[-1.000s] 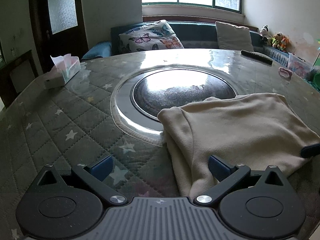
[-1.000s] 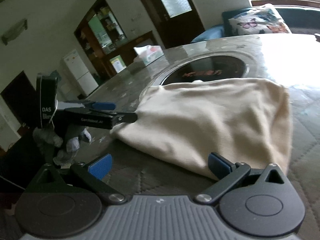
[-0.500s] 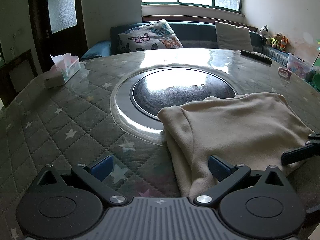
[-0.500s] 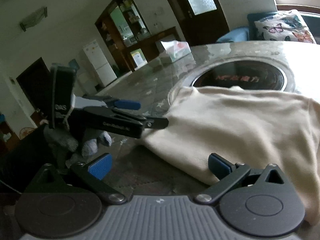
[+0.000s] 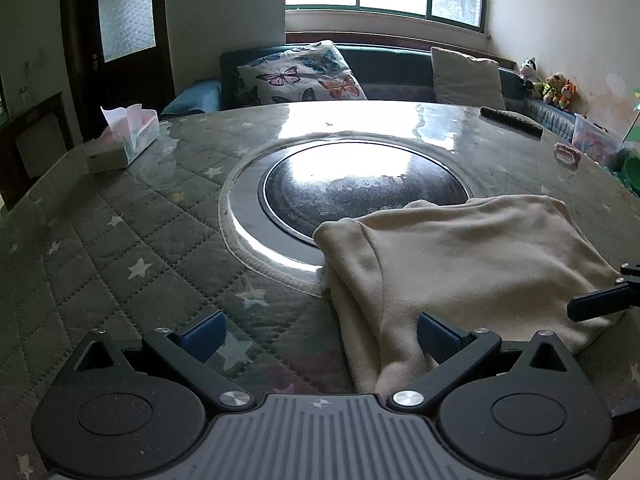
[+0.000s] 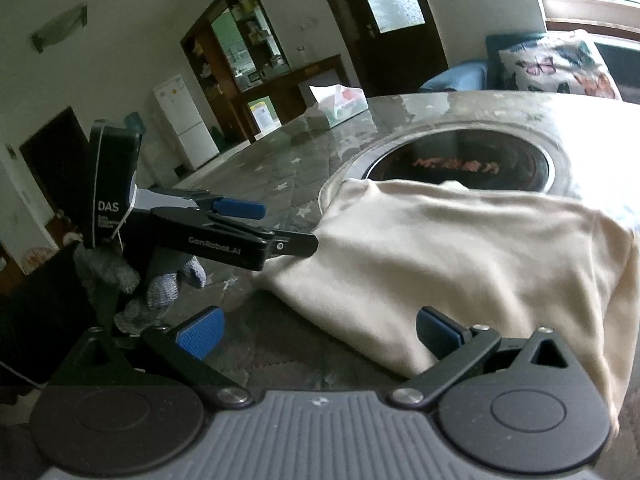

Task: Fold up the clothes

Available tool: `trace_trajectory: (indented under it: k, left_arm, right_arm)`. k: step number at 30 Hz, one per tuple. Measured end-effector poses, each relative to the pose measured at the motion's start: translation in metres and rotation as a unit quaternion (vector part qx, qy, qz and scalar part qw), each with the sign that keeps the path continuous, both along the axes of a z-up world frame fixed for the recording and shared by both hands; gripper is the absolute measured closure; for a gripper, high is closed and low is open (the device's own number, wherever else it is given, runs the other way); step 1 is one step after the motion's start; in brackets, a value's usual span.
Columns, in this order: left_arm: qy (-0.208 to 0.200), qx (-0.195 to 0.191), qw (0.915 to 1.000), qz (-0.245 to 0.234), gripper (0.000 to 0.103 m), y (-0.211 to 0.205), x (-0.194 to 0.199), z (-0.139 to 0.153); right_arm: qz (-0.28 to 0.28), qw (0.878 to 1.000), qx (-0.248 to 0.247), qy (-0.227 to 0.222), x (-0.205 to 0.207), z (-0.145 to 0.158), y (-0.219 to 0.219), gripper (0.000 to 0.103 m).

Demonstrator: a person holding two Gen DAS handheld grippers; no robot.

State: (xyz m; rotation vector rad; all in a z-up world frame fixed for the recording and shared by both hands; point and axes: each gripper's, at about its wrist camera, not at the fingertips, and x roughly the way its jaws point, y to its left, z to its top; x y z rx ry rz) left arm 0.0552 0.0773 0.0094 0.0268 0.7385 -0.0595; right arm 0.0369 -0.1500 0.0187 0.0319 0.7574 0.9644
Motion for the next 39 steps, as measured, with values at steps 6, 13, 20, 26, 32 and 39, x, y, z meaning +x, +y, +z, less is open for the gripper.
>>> trace_trajectory:
  k: [6, 13, 20, 26, 32, 39]
  left_arm:
    - [-0.002, -0.005, 1.0, 0.005, 0.0, 0.003, 0.001, 0.001]
    - [-0.01, -0.011, 0.9998, 0.011, 0.0, 0.008, 0.004, 0.006]
    - [-0.009, -0.04, 0.9986, 0.034, 0.0, 0.023, 0.013, 0.014]
    - [0.01, -0.094, 0.9946, 0.043, 0.0, 0.033, 0.02, 0.013]
    - [0.039, -0.155, 0.9861, 0.046, 0.0, 0.037, 0.027, 0.007]
    - [0.07, -0.247, 0.9642, 0.066, 0.001, 0.05, 0.033, 0.002]
  right_arm:
    - [0.011, 0.998, -0.037, -0.045, -0.006, 0.006, 0.016, 0.0]
    - [0.028, 0.993, -0.072, -0.088, -0.013, 0.011, 0.035, 0.002]
    - [0.066, 0.981, -0.12, -0.137, -0.019, 0.011, 0.065, 0.011]
    - [0.101, 0.966, -0.164, -0.173, -0.027, 0.005, 0.094, 0.029]
    - [0.113, 0.953, -0.199, -0.197, -0.034, -0.006, 0.115, 0.052]
    - [0.085, 0.96, -0.183, -0.196, -0.033, -0.007, 0.113, 0.091]
